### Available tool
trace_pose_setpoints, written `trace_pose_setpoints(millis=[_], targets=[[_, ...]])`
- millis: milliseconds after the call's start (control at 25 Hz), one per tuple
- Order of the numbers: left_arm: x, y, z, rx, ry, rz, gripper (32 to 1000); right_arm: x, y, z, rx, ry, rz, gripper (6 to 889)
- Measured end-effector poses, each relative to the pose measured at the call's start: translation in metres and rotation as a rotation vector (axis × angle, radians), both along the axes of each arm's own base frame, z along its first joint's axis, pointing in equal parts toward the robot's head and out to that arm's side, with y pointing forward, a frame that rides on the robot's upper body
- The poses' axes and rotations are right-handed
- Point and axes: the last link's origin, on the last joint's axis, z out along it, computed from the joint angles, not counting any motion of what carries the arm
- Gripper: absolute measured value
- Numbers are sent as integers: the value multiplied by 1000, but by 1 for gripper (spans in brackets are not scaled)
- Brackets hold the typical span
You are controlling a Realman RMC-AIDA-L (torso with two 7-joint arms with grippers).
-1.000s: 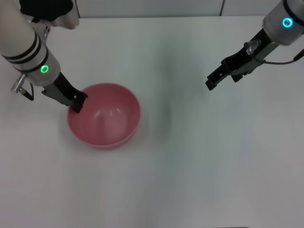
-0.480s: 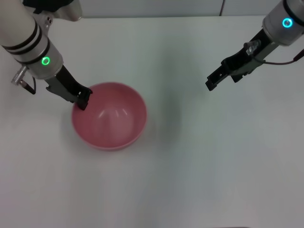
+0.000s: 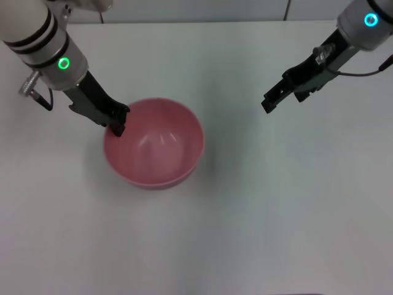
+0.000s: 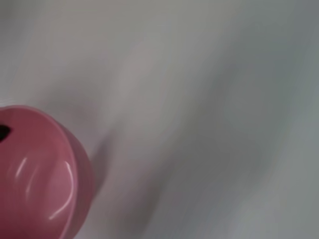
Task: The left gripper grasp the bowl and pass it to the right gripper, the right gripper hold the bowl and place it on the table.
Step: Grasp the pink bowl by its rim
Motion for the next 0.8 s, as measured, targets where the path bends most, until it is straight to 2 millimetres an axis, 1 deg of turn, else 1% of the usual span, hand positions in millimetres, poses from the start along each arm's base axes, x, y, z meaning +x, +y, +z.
trace_pose_setpoints(millis=[200, 320, 640, 800], targets=[[8, -1, -2, -16, -23, 0, 47, -17, 2, 6, -12, 12, 29, 877], [14, 0, -4, -25, -41, -2, 48, -24, 0, 5, -27, 41, 30, 877], [40, 2, -11, -50, -74, -40, 48, -45, -1, 1, -66, 70, 54, 877], [53, 5, -13, -55, -94, -63, 49, -49, -2, -1, -77, 72, 58, 876]])
